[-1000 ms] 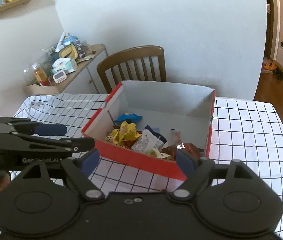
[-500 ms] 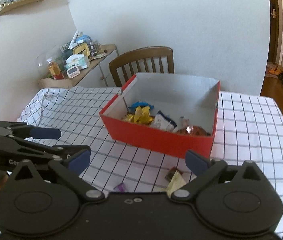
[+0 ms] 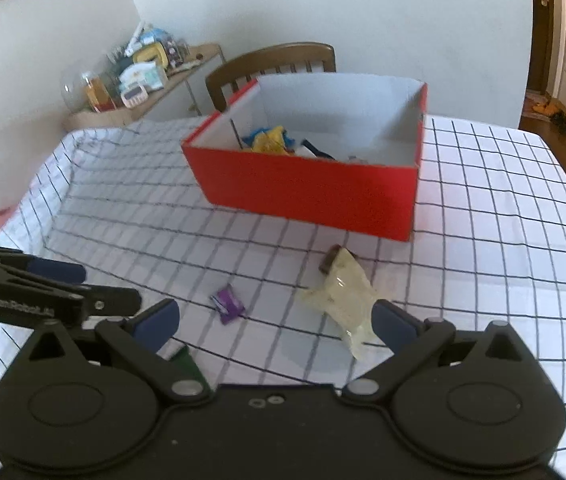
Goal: Organize snacks
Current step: 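Move both tools back toward the remaining snacks on the table, then grasp the green packet with left tool while right tool grasps the pale green bag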
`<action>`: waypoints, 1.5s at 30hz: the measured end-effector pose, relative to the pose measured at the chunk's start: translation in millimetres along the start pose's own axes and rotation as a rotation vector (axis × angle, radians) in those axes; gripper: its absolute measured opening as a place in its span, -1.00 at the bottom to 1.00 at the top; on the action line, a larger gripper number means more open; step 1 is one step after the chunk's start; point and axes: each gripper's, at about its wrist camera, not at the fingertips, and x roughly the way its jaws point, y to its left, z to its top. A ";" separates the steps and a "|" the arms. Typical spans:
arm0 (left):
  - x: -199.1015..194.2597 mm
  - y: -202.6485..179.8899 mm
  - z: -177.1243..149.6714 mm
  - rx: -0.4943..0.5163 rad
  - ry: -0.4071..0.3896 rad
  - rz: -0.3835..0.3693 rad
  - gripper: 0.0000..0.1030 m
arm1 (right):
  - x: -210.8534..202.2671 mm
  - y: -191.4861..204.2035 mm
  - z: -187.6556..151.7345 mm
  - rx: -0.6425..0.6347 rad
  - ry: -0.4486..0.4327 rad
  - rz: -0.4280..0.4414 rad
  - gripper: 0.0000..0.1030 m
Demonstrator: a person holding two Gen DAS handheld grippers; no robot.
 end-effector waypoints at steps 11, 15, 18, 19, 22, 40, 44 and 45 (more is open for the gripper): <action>45.1 2.2 -21.5 -0.231 0.202 0.008 0.69 | 25.8 -22.8 -10.2 0.016 0.075 -0.047 0.98; 61.4 4.0 -25.4 -0.323 0.268 0.028 0.69 | 36.5 -28.7 -5.8 0.024 0.088 -0.057 0.96; 68.9 3.3 -29.3 -0.383 0.295 0.037 0.69 | 42.9 -34.6 -2.5 0.043 0.097 -0.057 0.96; 70.8 3.0 -30.6 -0.397 0.295 0.034 0.69 | 44.6 -36.3 -1.8 0.042 0.099 -0.059 0.95; 76.8 2.8 -31.5 -0.438 0.295 0.037 0.69 | 48.5 -39.2 0.0 0.031 0.105 -0.070 0.93; 88.7 -13.4 -37.0 -0.432 0.304 0.103 0.51 | 103.7 -8.5 18.6 -0.445 0.209 -0.153 0.61; 88.8 -17.1 -35.7 -0.385 0.303 0.129 0.37 | 111.6 -9.9 13.4 -0.440 0.230 -0.162 0.39; 90.7 -17.4 -34.6 -0.382 0.301 0.132 0.30 | 112.0 -9.7 10.9 -0.442 0.230 -0.167 0.36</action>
